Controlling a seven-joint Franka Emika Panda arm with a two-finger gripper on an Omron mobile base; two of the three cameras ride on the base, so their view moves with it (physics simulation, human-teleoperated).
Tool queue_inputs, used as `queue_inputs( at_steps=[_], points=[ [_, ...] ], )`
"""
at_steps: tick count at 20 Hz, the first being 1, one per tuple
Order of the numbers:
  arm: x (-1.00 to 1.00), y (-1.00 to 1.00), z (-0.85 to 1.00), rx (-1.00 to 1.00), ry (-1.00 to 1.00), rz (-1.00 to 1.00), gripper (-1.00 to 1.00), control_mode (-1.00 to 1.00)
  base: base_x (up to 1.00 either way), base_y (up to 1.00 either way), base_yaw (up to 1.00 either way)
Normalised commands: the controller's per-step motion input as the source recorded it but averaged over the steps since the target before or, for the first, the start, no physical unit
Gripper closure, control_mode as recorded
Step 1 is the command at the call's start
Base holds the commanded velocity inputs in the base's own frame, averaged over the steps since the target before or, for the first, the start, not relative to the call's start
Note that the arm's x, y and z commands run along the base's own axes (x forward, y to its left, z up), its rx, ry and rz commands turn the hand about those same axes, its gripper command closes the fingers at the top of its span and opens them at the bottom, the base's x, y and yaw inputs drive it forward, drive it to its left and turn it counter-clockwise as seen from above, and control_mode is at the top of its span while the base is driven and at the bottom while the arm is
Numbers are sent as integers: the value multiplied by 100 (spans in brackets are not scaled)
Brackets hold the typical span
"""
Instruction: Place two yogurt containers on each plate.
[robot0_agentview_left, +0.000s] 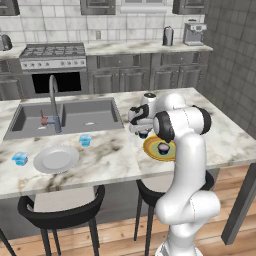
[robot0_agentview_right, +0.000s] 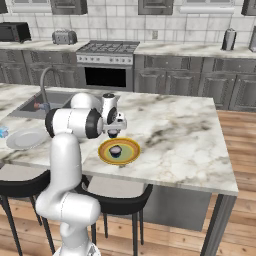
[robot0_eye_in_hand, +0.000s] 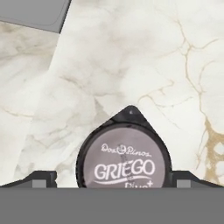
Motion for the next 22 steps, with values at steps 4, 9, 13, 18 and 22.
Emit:
queue_inputs(
  at_steps=[4, 9, 13, 18, 22],
  points=[
    [-1, 0, 0, 0, 0, -3, -100, -100, 0, 0, 0],
    [0, -1, -11, 0, 0, -3, -100, -100, 0, 0, 0],
    [-1, 0, -32, 0, 4, 0, -100, -100, 0, 0, 0],
    [-1, 0, -36, 0, 8, 0, -100, -100, 0, 0, 0],
    [0, 0, -29, 0, 5, -1, 100, -100, 0, 0, 0]
  ],
)
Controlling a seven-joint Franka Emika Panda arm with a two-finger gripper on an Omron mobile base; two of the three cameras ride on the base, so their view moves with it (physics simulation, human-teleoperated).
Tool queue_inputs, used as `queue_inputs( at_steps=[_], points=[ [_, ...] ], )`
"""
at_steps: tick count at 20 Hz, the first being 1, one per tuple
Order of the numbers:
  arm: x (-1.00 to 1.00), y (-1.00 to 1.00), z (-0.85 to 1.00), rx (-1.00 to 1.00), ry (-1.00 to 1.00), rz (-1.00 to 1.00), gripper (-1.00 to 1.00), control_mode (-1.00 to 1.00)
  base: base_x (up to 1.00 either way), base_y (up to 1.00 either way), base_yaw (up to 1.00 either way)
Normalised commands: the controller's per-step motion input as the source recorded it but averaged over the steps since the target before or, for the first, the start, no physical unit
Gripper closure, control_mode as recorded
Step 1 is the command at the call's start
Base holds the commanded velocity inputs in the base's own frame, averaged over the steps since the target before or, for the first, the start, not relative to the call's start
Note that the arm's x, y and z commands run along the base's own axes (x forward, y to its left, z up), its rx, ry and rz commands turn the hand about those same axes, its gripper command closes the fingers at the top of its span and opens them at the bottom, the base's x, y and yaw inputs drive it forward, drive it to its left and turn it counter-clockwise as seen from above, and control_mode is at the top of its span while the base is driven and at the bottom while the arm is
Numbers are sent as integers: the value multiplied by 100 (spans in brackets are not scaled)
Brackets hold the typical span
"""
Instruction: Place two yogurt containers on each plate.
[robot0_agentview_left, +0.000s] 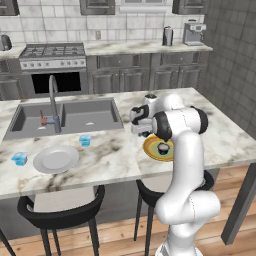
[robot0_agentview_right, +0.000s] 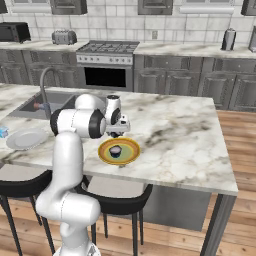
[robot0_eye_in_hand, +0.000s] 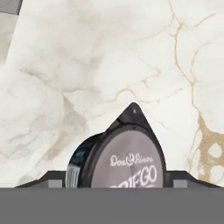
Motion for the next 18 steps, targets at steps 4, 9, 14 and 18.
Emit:
queue_inputs(
  at_steps=[4, 9, 14, 18],
  points=[
    [-5, 0, -12, 0, 0, 0, 100, -100, 0, 0, 0],
    [-51, 0, 34, 0, -17, 0, 100, -100, 0, 0, 0],
    [-73, -11, 56, -4, -8, -14, 100, -100, 0, 0, 0],
    [-53, -23, 14, -11, 0, -26, 100, -100, 0, 0, 0]
  ],
)
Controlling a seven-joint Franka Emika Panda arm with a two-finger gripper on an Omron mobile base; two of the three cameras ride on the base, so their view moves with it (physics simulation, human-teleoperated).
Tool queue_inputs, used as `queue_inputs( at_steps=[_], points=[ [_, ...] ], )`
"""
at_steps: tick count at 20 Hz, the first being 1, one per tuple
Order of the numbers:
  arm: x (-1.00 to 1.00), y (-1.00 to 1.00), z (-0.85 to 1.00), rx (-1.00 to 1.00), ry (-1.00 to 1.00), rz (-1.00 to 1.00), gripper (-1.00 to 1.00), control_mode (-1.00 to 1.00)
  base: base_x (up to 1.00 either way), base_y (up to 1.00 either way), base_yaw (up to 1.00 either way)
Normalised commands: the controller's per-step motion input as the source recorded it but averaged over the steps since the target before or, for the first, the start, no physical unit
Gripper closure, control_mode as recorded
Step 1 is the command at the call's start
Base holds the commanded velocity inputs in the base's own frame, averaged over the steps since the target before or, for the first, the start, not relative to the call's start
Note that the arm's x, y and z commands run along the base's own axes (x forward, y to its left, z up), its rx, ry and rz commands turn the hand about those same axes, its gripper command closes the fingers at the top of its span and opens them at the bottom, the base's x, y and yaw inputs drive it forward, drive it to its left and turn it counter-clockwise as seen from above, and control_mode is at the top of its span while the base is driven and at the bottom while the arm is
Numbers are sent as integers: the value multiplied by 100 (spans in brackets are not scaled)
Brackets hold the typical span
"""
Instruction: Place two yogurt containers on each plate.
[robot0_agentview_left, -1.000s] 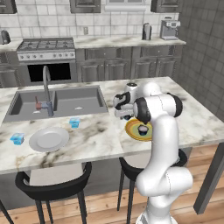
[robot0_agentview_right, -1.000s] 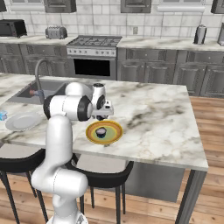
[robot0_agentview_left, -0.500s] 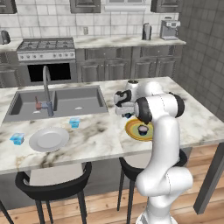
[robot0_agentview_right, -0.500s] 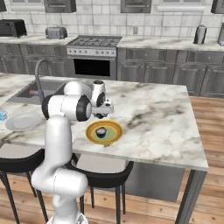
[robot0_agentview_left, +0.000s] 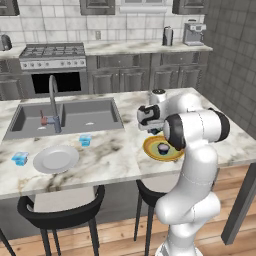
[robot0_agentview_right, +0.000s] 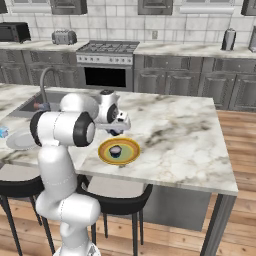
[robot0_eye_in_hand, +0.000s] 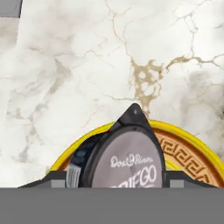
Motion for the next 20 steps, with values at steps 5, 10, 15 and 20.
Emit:
queue_inputs(
  at_steps=[5, 10, 15, 20],
  points=[
    [-1, -17, 7, -14, 15, -27, 100, -100, 0, 0, 0],
    [-10, -27, 5, -6, 11, -22, 100, -100, 0, 0, 0],
    [-1, -40, 0, 0, 16, -7, 100, -100, 0, 0, 0],
    [3, -21, -2, 0, 7, -2, 100, -100, 0, 0, 0]
  ],
)
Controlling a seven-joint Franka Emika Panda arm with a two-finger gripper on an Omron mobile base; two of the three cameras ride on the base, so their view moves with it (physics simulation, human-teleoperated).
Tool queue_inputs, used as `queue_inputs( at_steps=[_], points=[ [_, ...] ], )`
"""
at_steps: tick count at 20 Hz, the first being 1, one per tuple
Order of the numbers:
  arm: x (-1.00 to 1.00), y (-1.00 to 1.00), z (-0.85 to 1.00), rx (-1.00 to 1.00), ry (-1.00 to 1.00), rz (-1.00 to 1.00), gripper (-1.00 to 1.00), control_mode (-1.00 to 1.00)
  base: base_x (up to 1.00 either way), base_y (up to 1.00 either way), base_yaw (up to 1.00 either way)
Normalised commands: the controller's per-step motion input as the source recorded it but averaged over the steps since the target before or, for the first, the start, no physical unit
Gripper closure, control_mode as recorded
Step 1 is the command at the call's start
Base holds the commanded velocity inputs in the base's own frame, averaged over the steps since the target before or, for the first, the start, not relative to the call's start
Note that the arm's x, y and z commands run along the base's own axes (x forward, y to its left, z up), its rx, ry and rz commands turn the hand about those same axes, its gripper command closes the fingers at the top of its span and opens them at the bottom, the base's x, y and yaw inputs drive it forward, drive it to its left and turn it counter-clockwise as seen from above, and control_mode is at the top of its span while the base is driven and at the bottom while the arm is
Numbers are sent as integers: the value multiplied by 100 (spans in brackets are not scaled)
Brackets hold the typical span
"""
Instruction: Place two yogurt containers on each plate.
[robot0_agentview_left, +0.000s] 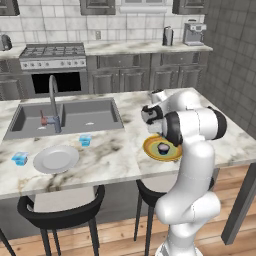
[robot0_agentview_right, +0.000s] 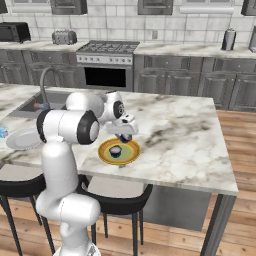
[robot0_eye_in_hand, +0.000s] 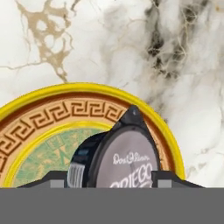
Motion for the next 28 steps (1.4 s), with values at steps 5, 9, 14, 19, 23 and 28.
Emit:
queue_inputs(
  at_steps=[5, 9, 14, 19, 23, 28],
  points=[
    [0, -6, -7, 0, 2, -3, 100, -100, 0, 0, 0],
    [0, 0, -27, 0, 6, -3, 100, -100, 0, 0, 0],
    [0, 0, -33, 0, 3, -4, 100, -100, 0, 0, 0],
    [0, -2, -26, 0, 2, -3, 100, -100, 0, 0, 0],
    [0, -2, -22, 0, 1, -3, 100, -100, 0, 0, 0],
    [-18, 0, 0, 0, 0, -4, -100, -100, 0, 0, 0]
  ],
)
